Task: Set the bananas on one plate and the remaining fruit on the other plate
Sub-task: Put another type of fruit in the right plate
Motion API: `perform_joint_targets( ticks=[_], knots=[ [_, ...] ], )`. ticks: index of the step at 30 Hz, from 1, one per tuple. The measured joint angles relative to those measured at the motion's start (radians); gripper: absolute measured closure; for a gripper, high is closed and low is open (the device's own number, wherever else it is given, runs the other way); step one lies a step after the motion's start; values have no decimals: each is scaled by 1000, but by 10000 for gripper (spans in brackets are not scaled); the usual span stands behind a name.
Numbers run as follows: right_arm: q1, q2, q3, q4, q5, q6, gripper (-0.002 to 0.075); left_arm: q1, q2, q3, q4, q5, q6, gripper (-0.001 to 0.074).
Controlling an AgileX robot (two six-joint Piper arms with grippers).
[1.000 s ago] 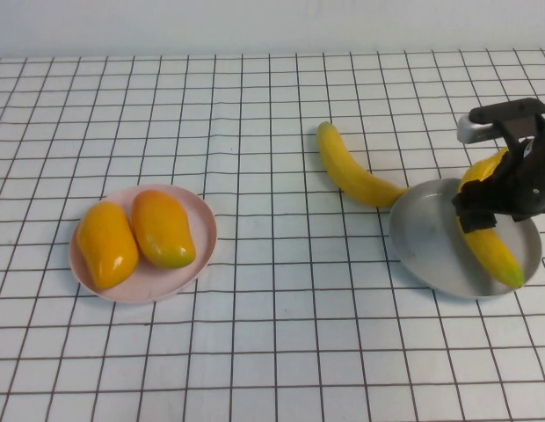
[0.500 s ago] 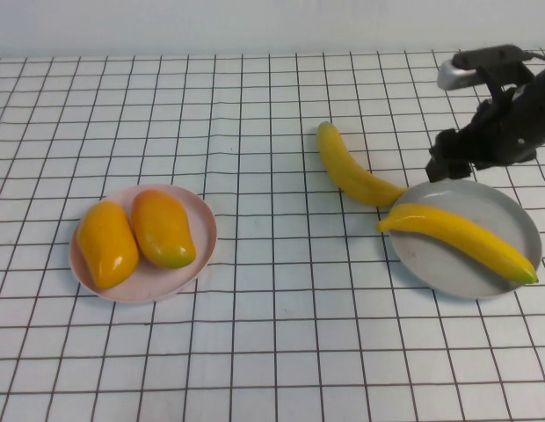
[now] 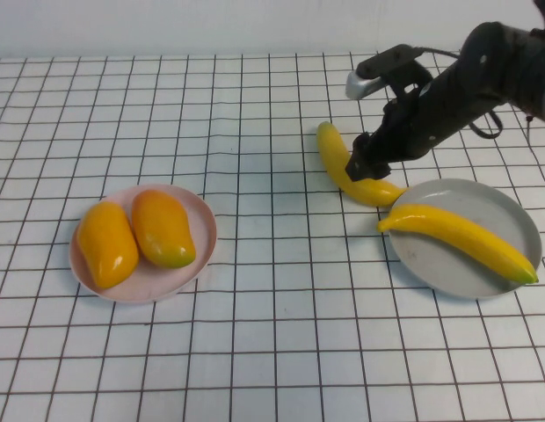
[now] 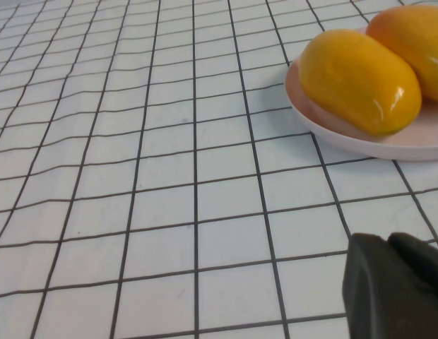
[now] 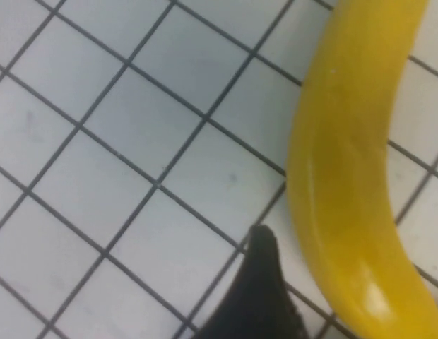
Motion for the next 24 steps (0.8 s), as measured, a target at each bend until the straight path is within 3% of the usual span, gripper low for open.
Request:
perform_joint_targets(
  ticks=[13,15,19,24],
  knots=[
    [20,239,-246,-25,70,-55,216,0,0,0,0,0,0,738],
    [20,252,-265,-36,89,-55,248,0,0,0,0,0,0,738],
    [20,255,-295,-46,120,-55,412,0,0,0,0,0,0,738],
    [20,238,-373,-83,226,-53,405,0,0,0,0,0,0,738]
  ],
)
